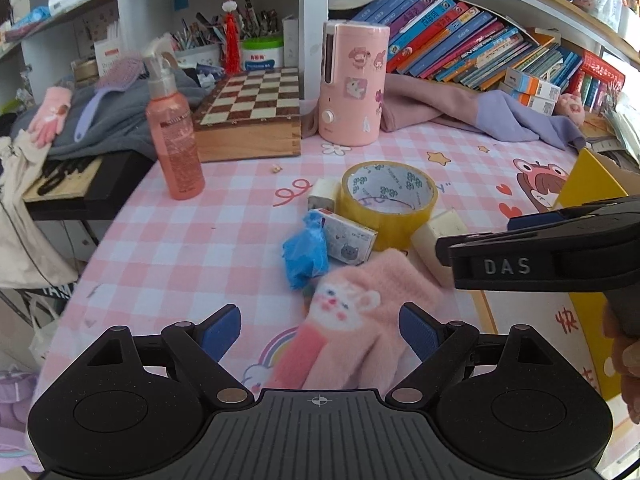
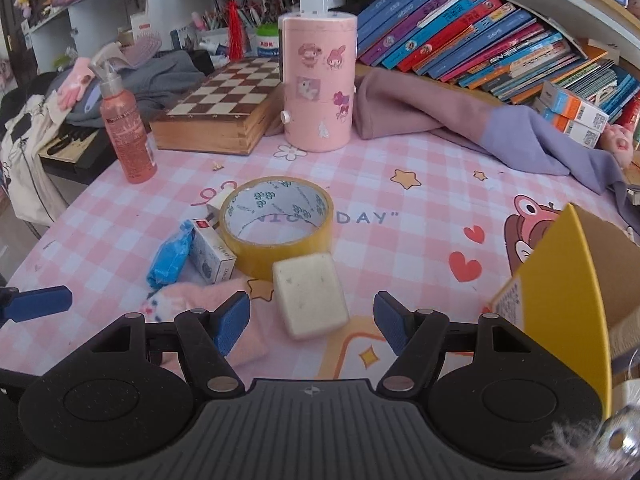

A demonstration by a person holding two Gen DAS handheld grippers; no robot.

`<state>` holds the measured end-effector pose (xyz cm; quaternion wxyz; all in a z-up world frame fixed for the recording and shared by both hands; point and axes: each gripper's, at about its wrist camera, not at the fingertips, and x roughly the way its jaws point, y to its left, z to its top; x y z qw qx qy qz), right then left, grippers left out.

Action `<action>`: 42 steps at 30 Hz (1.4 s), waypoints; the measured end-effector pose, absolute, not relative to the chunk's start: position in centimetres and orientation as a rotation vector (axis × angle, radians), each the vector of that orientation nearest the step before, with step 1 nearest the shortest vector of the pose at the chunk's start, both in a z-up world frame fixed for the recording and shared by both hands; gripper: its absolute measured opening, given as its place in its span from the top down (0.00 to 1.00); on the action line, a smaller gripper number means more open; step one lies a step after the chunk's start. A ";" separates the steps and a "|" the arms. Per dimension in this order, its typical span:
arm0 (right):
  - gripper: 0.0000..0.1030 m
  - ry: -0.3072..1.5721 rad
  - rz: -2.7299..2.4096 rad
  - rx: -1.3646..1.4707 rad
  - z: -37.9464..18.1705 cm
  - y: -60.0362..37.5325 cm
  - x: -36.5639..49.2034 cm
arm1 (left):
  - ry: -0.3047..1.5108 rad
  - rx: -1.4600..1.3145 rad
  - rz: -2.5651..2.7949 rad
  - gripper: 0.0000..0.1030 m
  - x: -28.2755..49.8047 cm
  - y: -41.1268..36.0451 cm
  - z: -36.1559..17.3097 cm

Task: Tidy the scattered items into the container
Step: 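Close the left gripper on the pink glove while the right grips the soap bar, then lift and carry the glove and soap bar over the yellow box with both grippers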

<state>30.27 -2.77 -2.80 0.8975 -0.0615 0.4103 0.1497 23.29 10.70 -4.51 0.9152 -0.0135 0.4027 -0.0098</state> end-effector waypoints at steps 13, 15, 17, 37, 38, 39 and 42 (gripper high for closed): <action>0.36 0.908 0.305 -0.155 -5.0 -1.8 33.8 | 0.904 -0.047 -0.070 0.30 25.9 9.5 -7.5; 0.36 0.912 0.307 -0.156 -5.2 -1.8 34.0 | 0.895 -0.059 -0.070 0.38 25.7 9.5 -7.6; 0.37 0.925 0.314 -0.161 -5.6 -1.7 34.2 | 0.886 -0.056 -0.080 0.53 25.6 9.4 -7.5; 0.63 0.857 0.313 -0.033 -2.1 -3.9 29.9 | 0.820 -0.152 -0.115 0.83 21.5 11.0 -3.0; 0.63 0.852 0.314 -0.030 -1.8 -3.9 29.5 | 0.812 -0.157 -0.114 0.83 21.2 11.1 -2.7; 0.63 0.846 0.316 -0.027 -1.6 -4.0 29.1 | 0.804 -0.159 -0.113 0.83 20.9 11.2 -2.4; 0.63 0.822 0.322 -0.020 -0.7 -4.2 28.0 | 0.780 -0.175 -0.115 0.83 20.0 11.5 -1.6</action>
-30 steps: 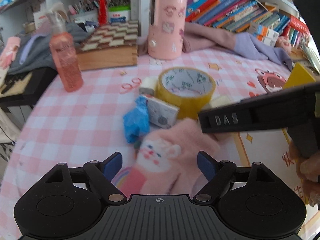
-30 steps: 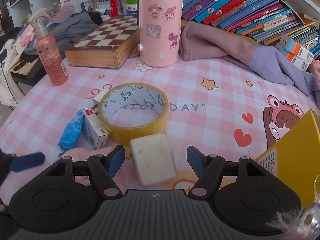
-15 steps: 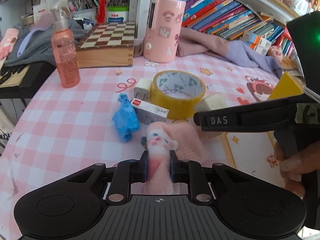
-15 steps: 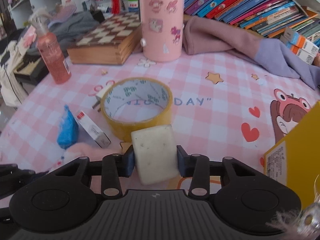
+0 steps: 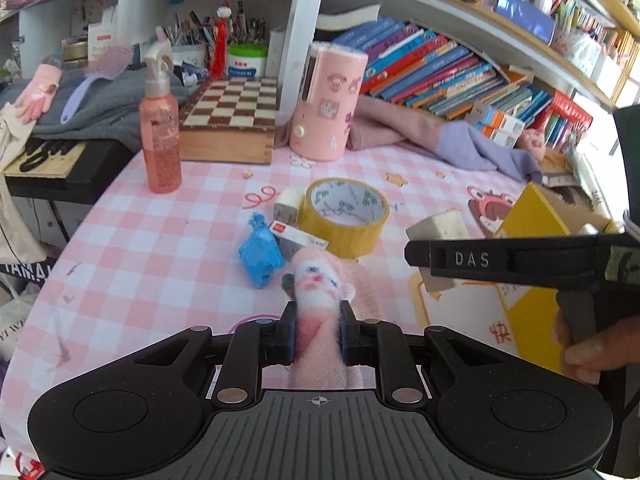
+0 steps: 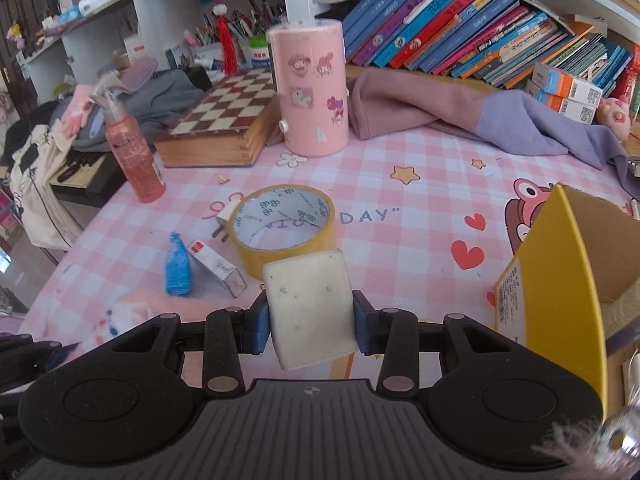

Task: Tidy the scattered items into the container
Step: 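Lift and carry the glove and soap bar over the yellow box with both grippers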

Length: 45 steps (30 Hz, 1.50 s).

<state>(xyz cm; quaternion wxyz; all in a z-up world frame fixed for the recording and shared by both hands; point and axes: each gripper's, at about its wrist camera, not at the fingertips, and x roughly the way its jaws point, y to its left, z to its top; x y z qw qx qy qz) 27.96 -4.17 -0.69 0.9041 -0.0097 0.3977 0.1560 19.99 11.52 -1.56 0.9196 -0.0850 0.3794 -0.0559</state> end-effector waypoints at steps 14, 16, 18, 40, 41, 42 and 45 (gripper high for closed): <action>0.63 0.768 0.321 0.008 2.1 -6.2 22.0 | 0.729 -0.240 -0.112 0.83 16.2 13.0 1.0; 0.63 0.766 0.319 0.017 2.3 -6.4 21.1 | 0.722 -0.244 -0.112 0.83 15.5 13.0 1.3; 0.63 0.760 0.317 0.023 2.5 -6.4 20.3 | 0.712 -0.244 -0.113 0.83 14.8 13.0 1.7; 0.63 0.728 0.352 0.019 3.7 -5.8 10.2 | 0.653 -0.259 -0.136 0.83 6.8 13.6 4.2; 0.63 0.728 0.352 0.020 3.7 -5.8 9.7 | 0.653 -0.259 -0.138 0.83 6.5 13.6 4.2; 0.63 0.728 0.352 0.021 3.7 -5.8 9.3 | 0.654 -0.260 -0.142 0.83 6.1 13.6 4.2; 0.63 0.728 0.345 0.027 3.7 -5.9 8.0 | 0.657 -0.263 -0.153 0.83 5.1 13.6 4.2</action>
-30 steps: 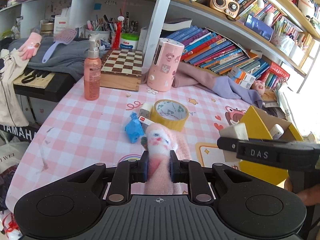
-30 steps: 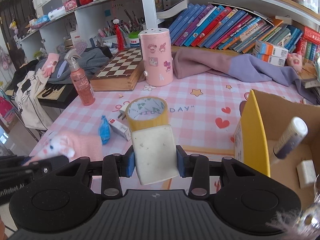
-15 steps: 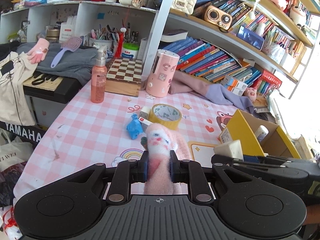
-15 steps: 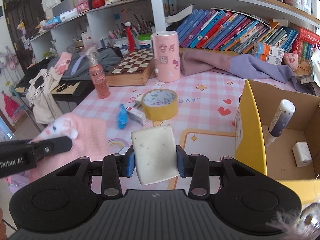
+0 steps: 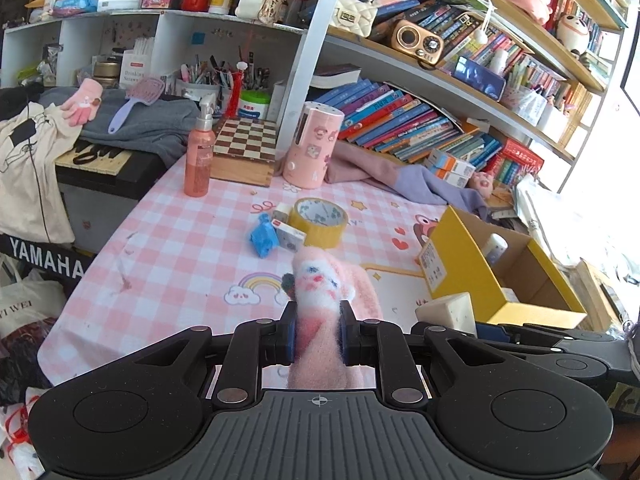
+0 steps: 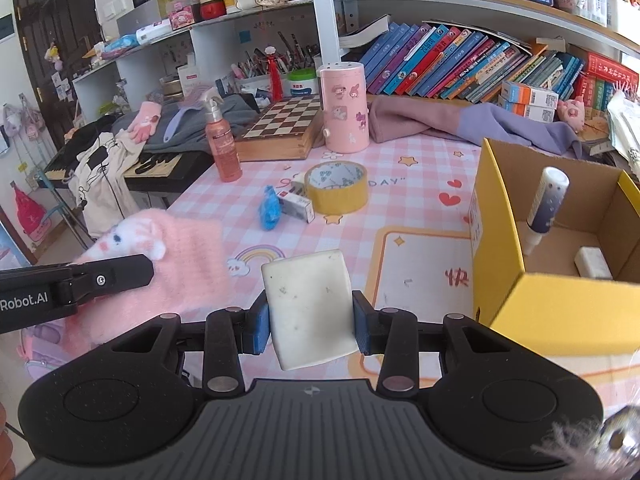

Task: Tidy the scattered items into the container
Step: 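Lift and carry the glove and soap bar over the yellow box with both grippers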

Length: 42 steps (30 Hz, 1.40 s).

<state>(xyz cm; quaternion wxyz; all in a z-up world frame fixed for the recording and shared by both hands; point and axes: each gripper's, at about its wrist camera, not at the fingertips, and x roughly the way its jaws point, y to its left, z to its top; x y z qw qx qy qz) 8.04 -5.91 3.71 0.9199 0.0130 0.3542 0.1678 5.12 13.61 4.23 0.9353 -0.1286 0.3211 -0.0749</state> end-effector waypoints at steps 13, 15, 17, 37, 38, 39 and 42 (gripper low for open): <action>0.64 0.732 0.272 0.050 3.4 -7.0 3.3 | 0.677 -0.256 -0.223 0.83 1.9 13.1 4.0; 0.64 0.736 0.258 0.055 3.3 -7.3 2.6 | 0.682 -0.251 -0.239 0.83 1.5 12.8 3.9; 0.64 0.740 0.244 0.061 3.2 -7.6 2.1 | 0.688 -0.248 -0.254 0.83 1.2 12.5 3.8; 0.64 0.770 0.030 0.140 2.4 -12.8 -1.6 | 0.755 -0.186 -0.480 0.83 2.0 6.9 2.8; 0.64 0.772 0.019 0.144 2.4 -13.0 -1.7 | 0.759 -0.182 -0.491 0.83 2.1 6.6 2.8; 0.64 0.775 0.008 0.147 2.4 -13.3 -1.8 | 0.762 -0.178 -0.503 0.83 2.2 6.3 2.7; 0.64 0.778 -0.022 0.156 2.4 -14.0 -2.1 | 0.767 -0.167 -0.535 0.83 2.5 5.3 2.7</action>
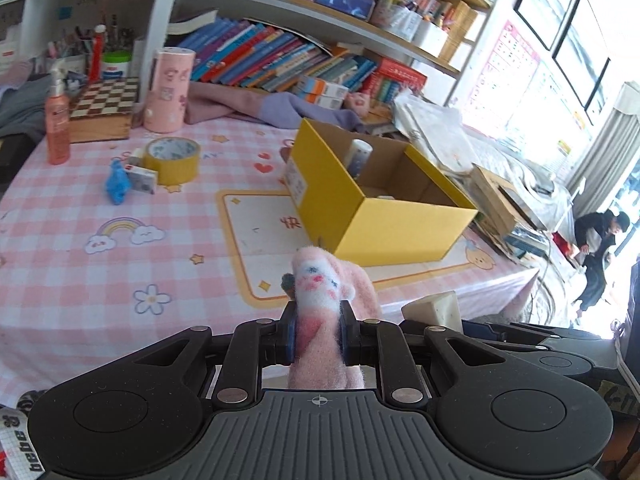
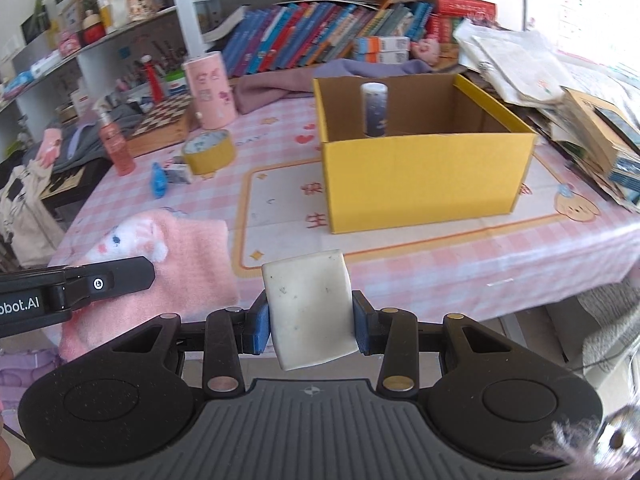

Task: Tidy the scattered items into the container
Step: 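Lift and carry the glove and soap bar over the yellow box with both grippers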

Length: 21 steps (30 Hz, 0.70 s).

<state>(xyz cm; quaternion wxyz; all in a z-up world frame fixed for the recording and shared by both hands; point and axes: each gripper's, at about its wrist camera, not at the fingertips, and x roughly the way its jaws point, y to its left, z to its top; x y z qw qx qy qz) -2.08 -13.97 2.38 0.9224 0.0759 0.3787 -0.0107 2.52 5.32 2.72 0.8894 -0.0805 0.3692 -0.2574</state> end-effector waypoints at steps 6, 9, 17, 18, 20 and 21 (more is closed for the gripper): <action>0.64 0.779 -0.074 0.170 2.4 -15.7 -2.2 | 0.775 -0.153 -0.590 0.83 3.3 3.4 2.6; 0.64 0.779 -0.095 0.174 2.4 -16.5 -2.2 | 0.779 -0.149 -0.611 0.83 3.7 2.4 2.6; 0.64 0.778 -0.116 0.192 2.4 -18.1 -1.4 | 0.780 -0.126 -0.633 0.83 4.6 0.6 2.8; 0.64 0.778 -0.115 0.194 2.4 -18.3 -1.3 | 0.780 -0.122 -0.633 0.83 4.7 0.4 2.9; 0.64 0.779 -0.115 0.199 2.4 -18.7 -1.0 | 0.781 -0.115 -0.635 0.83 5.0 0.0 2.9; 0.64 0.780 -0.115 0.201 2.3 -18.9 -0.8 | 0.782 -0.112 -0.636 0.83 5.1 -0.3 2.9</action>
